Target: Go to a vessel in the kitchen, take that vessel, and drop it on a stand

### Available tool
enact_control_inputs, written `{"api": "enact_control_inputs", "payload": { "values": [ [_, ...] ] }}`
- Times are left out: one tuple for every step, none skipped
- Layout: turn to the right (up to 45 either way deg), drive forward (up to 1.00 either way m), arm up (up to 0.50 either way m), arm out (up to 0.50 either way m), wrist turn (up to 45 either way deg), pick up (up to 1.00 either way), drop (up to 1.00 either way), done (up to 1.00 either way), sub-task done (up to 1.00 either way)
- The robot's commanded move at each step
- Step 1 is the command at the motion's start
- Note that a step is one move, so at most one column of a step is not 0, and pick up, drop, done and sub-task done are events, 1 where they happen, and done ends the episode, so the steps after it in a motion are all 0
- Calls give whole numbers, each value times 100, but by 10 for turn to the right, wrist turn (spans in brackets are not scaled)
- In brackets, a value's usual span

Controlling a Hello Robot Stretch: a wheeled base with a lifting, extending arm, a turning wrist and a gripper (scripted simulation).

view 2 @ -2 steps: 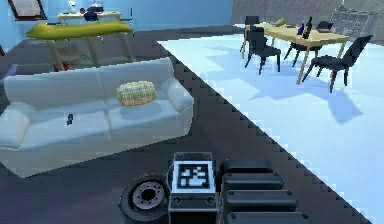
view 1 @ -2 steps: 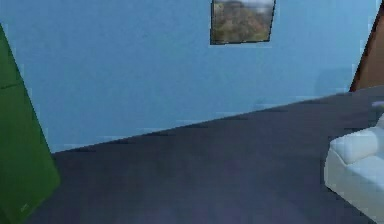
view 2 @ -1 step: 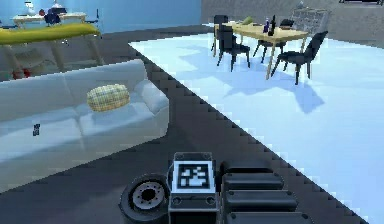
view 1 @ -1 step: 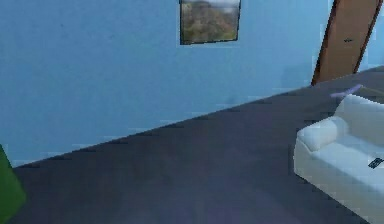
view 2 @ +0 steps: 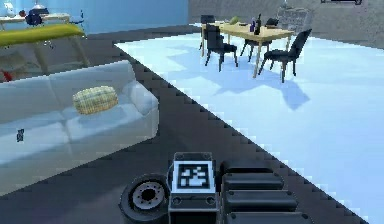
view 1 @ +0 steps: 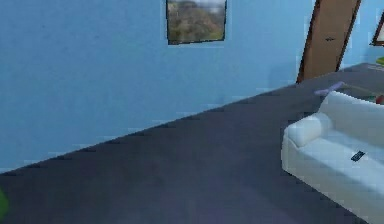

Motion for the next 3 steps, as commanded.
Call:
{"api": "enact_control_inputs", "payload": {
  "values": [
    [-450, 0, 0, 0, 0, 0, 0, 0, 0],
    [-450, 0, 0, 0, 0, 0, 0, 0, 0],
    [-450, 0, 0, 0, 0, 0, 0, 0, 0]
  ]
}}
